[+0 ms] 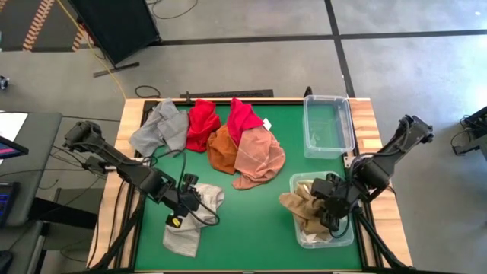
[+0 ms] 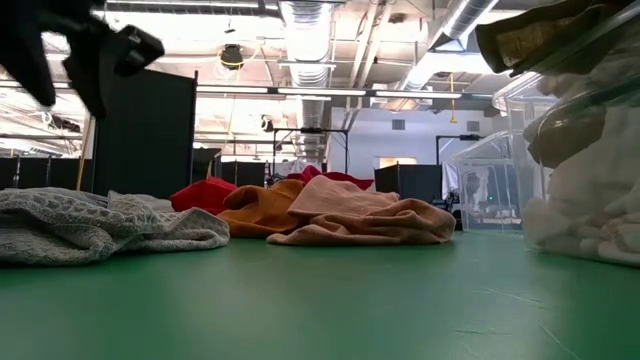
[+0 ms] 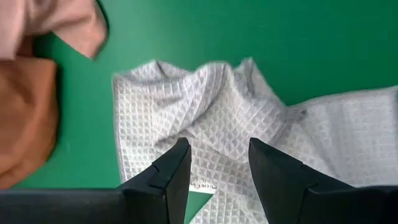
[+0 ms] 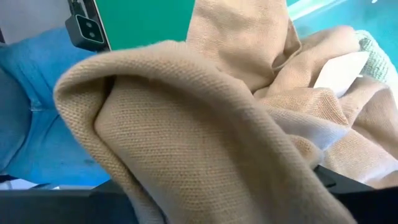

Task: Sort towels by color in basket
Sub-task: Put the brown towel into the bottom transparent bin

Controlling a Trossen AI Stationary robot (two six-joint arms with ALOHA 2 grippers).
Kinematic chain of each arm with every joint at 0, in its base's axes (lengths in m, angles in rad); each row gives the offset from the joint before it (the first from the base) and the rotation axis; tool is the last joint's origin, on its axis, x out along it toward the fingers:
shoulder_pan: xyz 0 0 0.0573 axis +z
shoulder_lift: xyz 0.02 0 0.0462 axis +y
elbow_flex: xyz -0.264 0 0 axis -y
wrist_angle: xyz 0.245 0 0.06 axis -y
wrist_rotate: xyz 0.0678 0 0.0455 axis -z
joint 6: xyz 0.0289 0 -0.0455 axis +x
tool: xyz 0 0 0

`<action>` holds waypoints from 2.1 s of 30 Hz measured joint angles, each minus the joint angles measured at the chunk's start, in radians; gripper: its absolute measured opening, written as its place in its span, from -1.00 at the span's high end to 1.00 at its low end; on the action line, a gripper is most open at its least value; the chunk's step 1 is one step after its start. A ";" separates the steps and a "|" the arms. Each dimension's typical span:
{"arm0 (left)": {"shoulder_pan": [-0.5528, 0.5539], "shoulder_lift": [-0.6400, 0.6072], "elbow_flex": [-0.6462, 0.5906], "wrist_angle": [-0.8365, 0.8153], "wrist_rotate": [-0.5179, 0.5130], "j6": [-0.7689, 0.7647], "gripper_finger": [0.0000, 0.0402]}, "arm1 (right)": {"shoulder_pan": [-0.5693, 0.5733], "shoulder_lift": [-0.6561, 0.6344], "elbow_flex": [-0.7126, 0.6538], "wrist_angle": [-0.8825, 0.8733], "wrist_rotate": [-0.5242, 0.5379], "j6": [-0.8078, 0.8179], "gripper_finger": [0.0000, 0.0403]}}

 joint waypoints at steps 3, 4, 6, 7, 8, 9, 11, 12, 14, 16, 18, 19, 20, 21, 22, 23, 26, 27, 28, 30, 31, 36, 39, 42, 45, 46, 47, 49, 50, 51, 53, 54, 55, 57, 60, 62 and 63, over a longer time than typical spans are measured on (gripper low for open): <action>0.000 0.000 -0.035 0.036 0.000 -0.001 0.16 | 0.000 0.001 -0.007 0.002 0.009 0.000 -0.23; 0.000 0.000 -0.045 0.050 0.000 -0.001 0.14 | 0.001 0.001 -0.008 0.001 0.010 0.000 -0.24; 0.000 0.000 -0.062 0.068 0.000 0.002 0.10 | 0.008 0.001 -0.008 0.007 0.014 0.000 -0.24; 0.000 0.000 -0.067 0.078 0.000 0.002 0.08 | 0.011 0.001 -0.008 0.009 0.016 -0.001 -0.24; 0.000 0.000 -0.068 0.090 0.000 0.003 0.07 | 0.013 0.001 -0.008 0.010 0.016 -0.001 -0.24; 0.000 0.000 -0.068 0.100 0.000 0.007 0.05 | 0.015 0.001 -0.008 0.010 0.016 -0.001 -0.24; 0.000 0.000 -0.068 0.118 -0.002 0.018 0.04 | 0.016 0.001 -0.008 0.010 0.016 -0.006 -0.24; 0.000 0.000 -0.068 0.131 -0.004 0.027 0.03 | 0.019 0.000 -0.008 0.013 0.016 -0.016 -0.24; 0.000 0.000 -0.068 0.153 -0.005 0.045 0.03 | 0.029 -0.005 -0.008 0.026 0.020 -0.025 -0.24; 0.000 0.000 -0.068 0.178 -0.005 0.070 0.03 | 0.037 -0.009 -0.008 0.023 0.028 -0.023 -0.24; 0.002 0.000 -0.068 0.234 -0.008 0.108 0.03 | 0.038 -0.009 -0.008 0.019 0.038 -0.021 -0.24; 0.004 0.000 -0.068 0.270 -0.018 0.135 0.03 | 0.038 -0.008 -0.008 0.020 0.040 -0.022 -0.24; 0.007 0.000 -0.068 0.314 -0.031 0.169 0.03 | 0.038 -0.006 -0.008 0.021 0.044 -0.021 -0.24; 0.010 0.000 -0.068 0.363 -0.048 0.202 0.03 | 0.037 -0.003 -0.008 0.022 0.047 -0.021 -0.24; 0.016 0.000 -0.068 0.414 -0.066 0.236 0.03 | 0.035 -0.001 -0.008 0.023 0.048 -0.022 -0.24; 0.023 0.000 -0.068 0.469 -0.082 0.276 0.03 | 0.031 0.000 -0.008 0.023 0.048 -0.022 -0.24; 0.052 0.000 -0.068 0.641 -0.099 0.389 0.03 | 0.026 -0.001 -0.008 0.024 0.048 -0.019 -0.24; 0.065 0.000 -0.068 0.696 -0.100 0.423 0.03 | 0.026 -0.001 -0.008 0.024 0.048 -0.019 -0.24; 0.078 0.000 -0.068 0.752 -0.100 0.454 0.03 | 0.026 -0.001 -0.008 0.025 0.051 -0.019 -0.24; 0.107 0.000 -0.068 0.853 -0.097 0.506 0.03 | 0.026 -0.001 -0.008 0.025 0.068 -0.019 -0.24; 0.124 0.000 -0.068 0.898 -0.087 0.527 0.03 | 0.026 -0.001 -0.008 0.025 0.080 -0.019 -0.24; 0.219 0.061 -0.066 1.122 0.039 0.548 0.03 | 0.026 -0.001 -0.008 0.024 0.128 -0.019 -0.23; 0.259 0.141 -0.066 1.258 0.096 0.533 0.03 | 0.026 -0.001 -0.009 0.025 0.155 -0.019 -0.23; 0.280 0.229 -0.045 1.368 0.115 0.514 0.03 | 0.026 -0.001 -0.009 0.024 0.177 -0.018 -0.23; 0.289 0.314 0.012 1.410 0.119 0.508 0.03 | 0.023 -0.001 -0.009 0.026 0.189 -0.018 -0.23; 0.291 0.341 0.038 1.420 0.121 0.505 0.03 | 0.019 -0.001 -0.009 0.029 0.195 -0.019 -0.23; 0.292 0.367 0.065 1.421 0.121 0.503 0.03 | 0.015 -0.001 -0.009 0.031 0.206 -0.018 -0.23; 0.295 0.419 0.128 1.421 0.122 0.501 0.03 | 0.004 -0.001 -0.009 0.032 0.222 -0.020 -0.23; 0.296 0.444 0.161 1.421 0.122 0.501 0.03 | -0.001 -0.001 -0.009 0.031 0.228 -0.023 -0.23; 0.297 0.465 0.192 1.421 0.122 0.501 0.03 | -0.006 -0.001 -0.009 0.031 0.232 -0.024 -0.23; 0.299 0.512 0.259 1.422 0.123 0.493 0.03 | -0.016 -0.001 -0.009 0.027 0.233 -0.026 -0.23; 0.300 0.532 0.291 1.420 0.124 0.492 0.03 | -0.021 -0.001 -0.009 0.026 0.233 -0.027 -0.23; 0.300 0.552 0.321 1.410 0.125 0.490 0.03 | -0.025 -0.001 -0.009 0.024 0.233 -0.027 -0.23; 0.304 0.592 0.384 1.384 0.126 0.486 0.03 | -0.030 -0.001 -0.009 0.020 0.233 -0.027 -0.23; 0.312 0.647 0.472 1.329 0.126 0.459 0.03 | -0.034 -0.001 -0.009 0.018 0.233 -0.030 -0.23; 0.322 0.680 0.522 1.301 0.126 0.439 0.03 | -0.034 -0.001 -0.009 0.016 0.233 -0.035 -0.23; 0.328 0.698 0.544 1.281 0.126 0.426 0.03 | -0.034 -0.001 -0.009 0.016 0.233 -0.039 -0.23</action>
